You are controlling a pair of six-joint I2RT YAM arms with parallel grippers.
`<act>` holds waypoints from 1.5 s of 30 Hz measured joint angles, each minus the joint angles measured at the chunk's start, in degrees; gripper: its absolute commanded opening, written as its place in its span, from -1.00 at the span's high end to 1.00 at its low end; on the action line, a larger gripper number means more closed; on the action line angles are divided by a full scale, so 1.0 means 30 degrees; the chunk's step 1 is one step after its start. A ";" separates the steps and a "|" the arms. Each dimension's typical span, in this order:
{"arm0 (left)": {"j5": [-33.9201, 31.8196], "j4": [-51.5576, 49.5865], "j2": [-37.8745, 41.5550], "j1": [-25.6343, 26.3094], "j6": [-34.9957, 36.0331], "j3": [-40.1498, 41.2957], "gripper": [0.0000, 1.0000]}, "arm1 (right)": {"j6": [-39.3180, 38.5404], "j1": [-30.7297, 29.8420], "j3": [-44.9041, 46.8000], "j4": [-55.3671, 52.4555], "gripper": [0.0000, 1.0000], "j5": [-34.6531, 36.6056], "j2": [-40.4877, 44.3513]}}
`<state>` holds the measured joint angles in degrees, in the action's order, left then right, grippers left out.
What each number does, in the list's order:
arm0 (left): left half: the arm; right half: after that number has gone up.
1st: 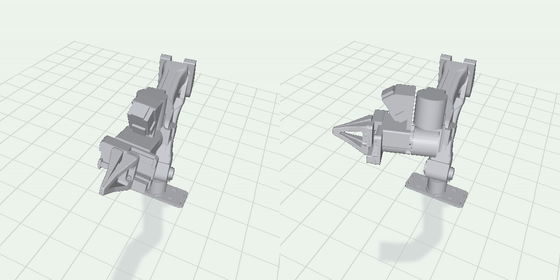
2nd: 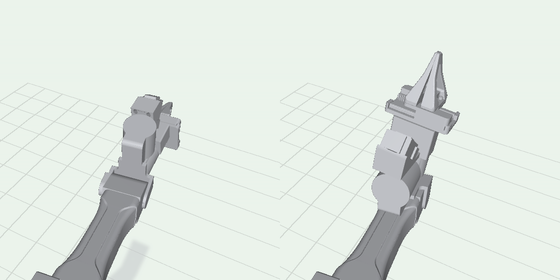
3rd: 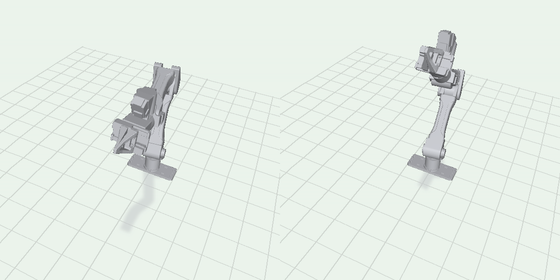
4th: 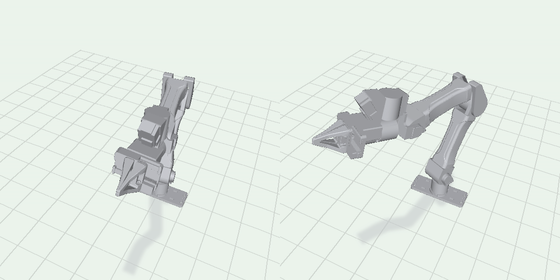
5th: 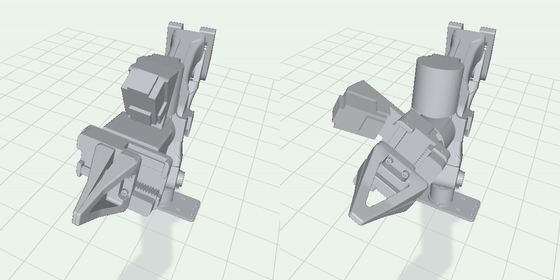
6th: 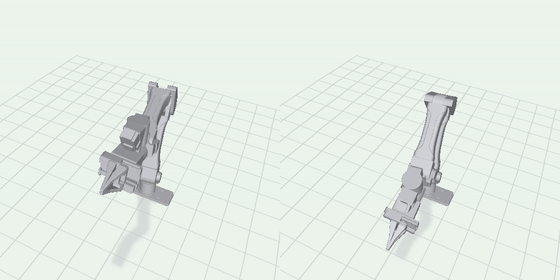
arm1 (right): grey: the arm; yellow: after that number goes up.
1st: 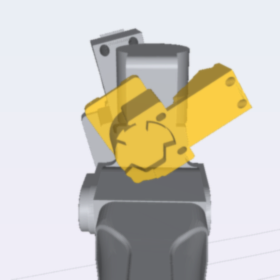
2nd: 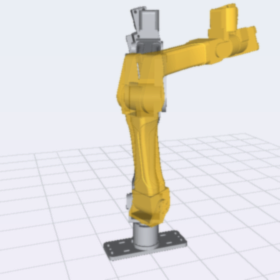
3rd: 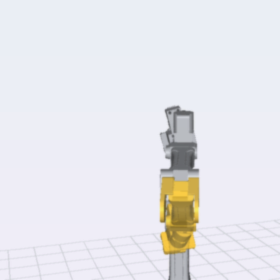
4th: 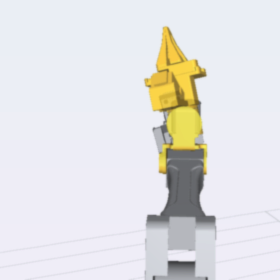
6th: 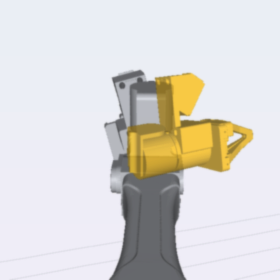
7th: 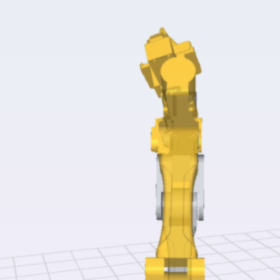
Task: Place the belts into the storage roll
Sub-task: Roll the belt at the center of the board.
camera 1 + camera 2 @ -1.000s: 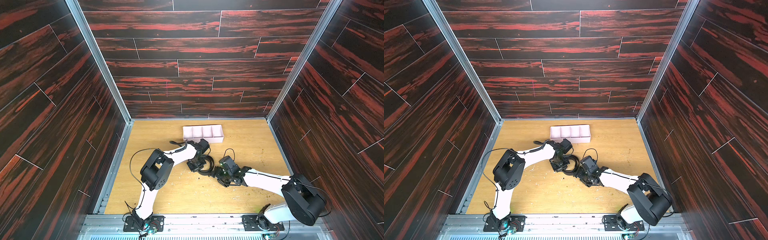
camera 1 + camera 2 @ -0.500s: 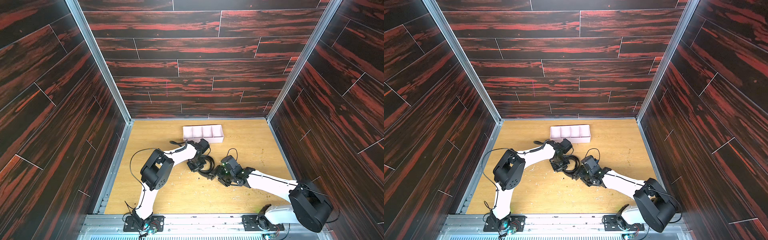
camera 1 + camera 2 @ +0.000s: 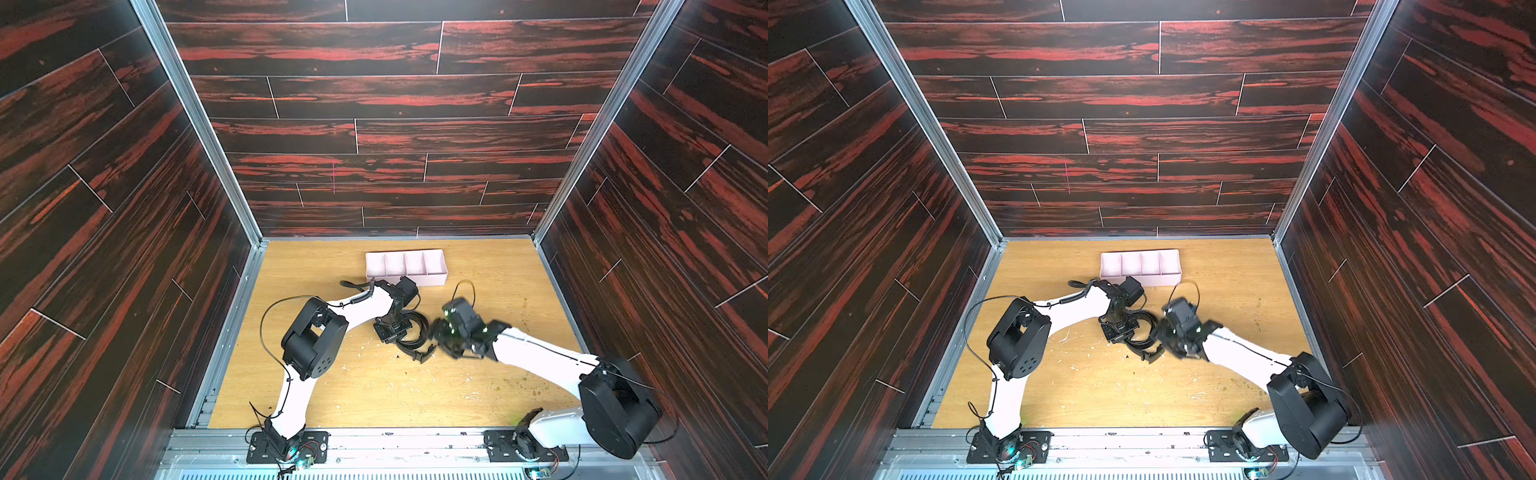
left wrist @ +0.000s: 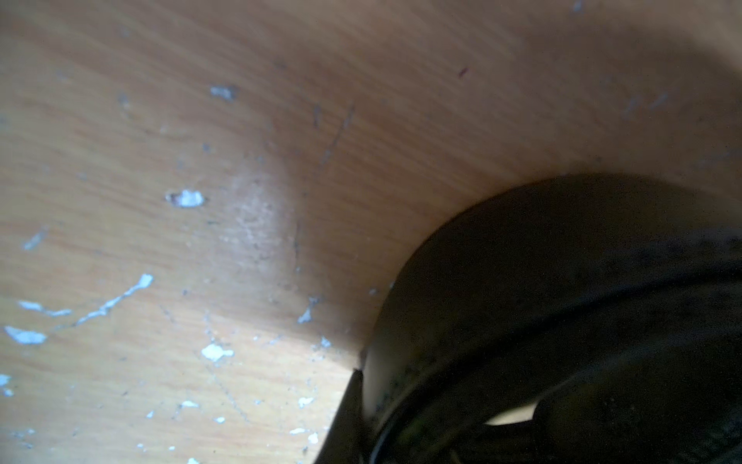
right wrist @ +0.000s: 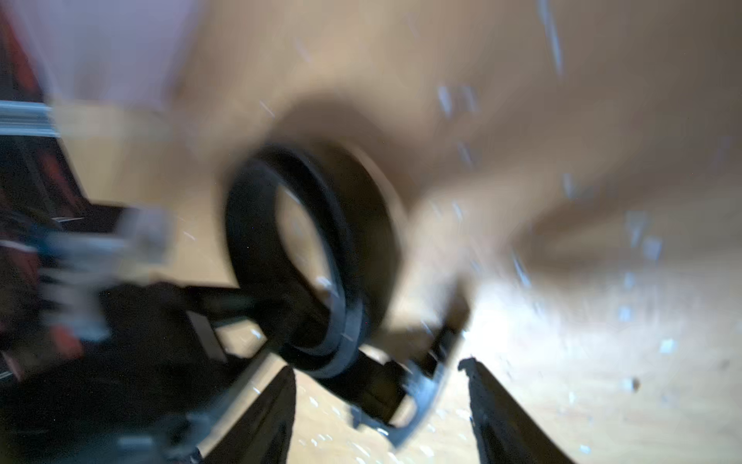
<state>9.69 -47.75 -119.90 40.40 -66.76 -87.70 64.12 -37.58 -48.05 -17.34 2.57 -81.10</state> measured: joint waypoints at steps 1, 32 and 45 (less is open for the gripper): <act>0.0036 -0.0007 0.0000 -0.0007 0.0124 0.0000 1.00 | -0.0743 0.0248 -0.0685 -0.0306 -0.30 0.0087 -0.0153; 0.0481 -0.1523 -0.0772 -0.0291 0.2441 -0.1239 1.00 | -1.3056 0.1173 -0.4554 0.0546 0.11 -0.0801 -0.7074; 0.1246 -0.0976 -0.0780 -0.0452 0.2164 -0.1231 0.88 | -1.3661 0.1173 -0.4597 0.0430 0.77 -0.0605 -0.7074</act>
<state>13.43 -50.68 -122.23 39.05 -60.27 -91.39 23.14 -34.06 -61.84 -16.05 0.75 -102.32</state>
